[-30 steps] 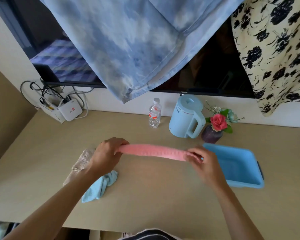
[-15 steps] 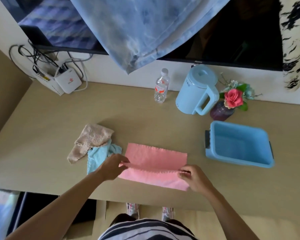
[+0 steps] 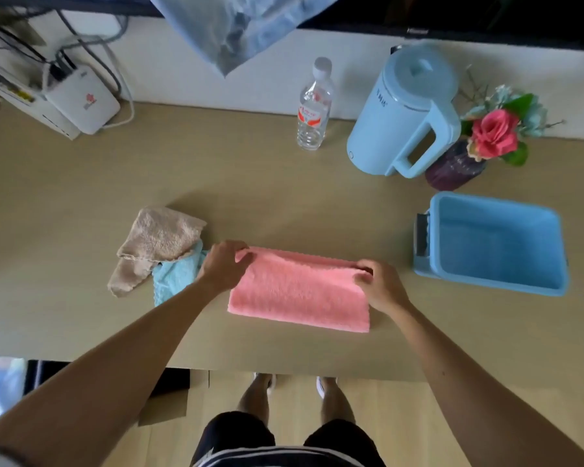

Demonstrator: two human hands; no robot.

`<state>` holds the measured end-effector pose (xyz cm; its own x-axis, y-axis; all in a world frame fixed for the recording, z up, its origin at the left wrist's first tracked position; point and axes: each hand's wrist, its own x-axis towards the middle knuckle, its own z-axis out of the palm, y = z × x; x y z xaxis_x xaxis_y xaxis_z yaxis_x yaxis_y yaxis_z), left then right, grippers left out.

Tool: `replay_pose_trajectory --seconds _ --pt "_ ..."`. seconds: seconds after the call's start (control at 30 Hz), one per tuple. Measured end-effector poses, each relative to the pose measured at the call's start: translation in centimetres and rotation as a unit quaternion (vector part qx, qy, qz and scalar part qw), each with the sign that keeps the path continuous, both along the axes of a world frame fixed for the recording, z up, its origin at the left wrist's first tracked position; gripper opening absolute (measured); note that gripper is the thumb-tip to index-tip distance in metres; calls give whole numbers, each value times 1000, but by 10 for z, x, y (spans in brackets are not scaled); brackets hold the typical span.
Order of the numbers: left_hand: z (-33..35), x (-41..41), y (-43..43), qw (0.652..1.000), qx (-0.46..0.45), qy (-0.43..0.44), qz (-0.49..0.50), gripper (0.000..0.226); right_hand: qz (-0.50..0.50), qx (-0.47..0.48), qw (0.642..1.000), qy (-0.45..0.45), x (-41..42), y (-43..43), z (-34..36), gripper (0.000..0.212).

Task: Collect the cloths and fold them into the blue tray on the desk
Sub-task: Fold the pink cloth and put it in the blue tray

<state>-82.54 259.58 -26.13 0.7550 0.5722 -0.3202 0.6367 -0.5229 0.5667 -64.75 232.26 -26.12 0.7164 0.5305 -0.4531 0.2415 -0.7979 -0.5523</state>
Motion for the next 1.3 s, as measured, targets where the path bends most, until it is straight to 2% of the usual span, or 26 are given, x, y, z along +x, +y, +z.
replay_pose_trajectory --seconds 0.1,0.23,0.37,0.5,0.57,0.63,0.7,0.77,0.83,0.93,1.0,1.17,1.23,1.3 --pt "-9 4 -1 1000 4 21 6 21 -18 -12 1000 -10 2 -1 -13 14" --pt "-18 5 -3 999 6 36 19 23 -50 -2 998 -43 5 -3 -21 23" --pt "-20 4 -5 998 23 32 40 12 -73 17 996 -52 4 0 -23 32" --pt "-20 -3 -16 997 6 29 76 40 -116 27 992 -43 -4 -1 -20 53" --pt "-18 -11 -28 996 12 25 83 57 -128 16 989 -70 -13 -5 -18 66" --pt "-14 -19 -41 993 107 34 29 69 -99 -11 982 -162 -27 -8 -15 72" --pt "-9 -25 -61 981 183 30 -55 68 -17 -2 973 -229 -45 -6 -11 68" --pt "-10 -27 -85 972 189 41 -132 62 91 18 969 -230 -63 -2 -12 63" --pt "-15 -28 -107 968 163 93 -165 64 164 12 966 -200 -76 -3 -17 63" --pt "-24 -28 -122 963 137 163 -167 79 171 -18 968 -181 -84 -12 -23 66" --pt "-27 -25 -122 957 134 174 -187 86 154 -42 969 -187 -88 -21 -22 67" --pt "-25 -6 -106 930 175 158 -281 92 159 -120 964 -177 -111 -35 -10 73" --pt "-23 -2 -104 921 201 143 -302 94 167 -102 972 -133 -121 -39 -8 70" --pt "-19 -7 -107 914 209 115 -327 86 175 -69 975 -116 -124 -44 -6 60"
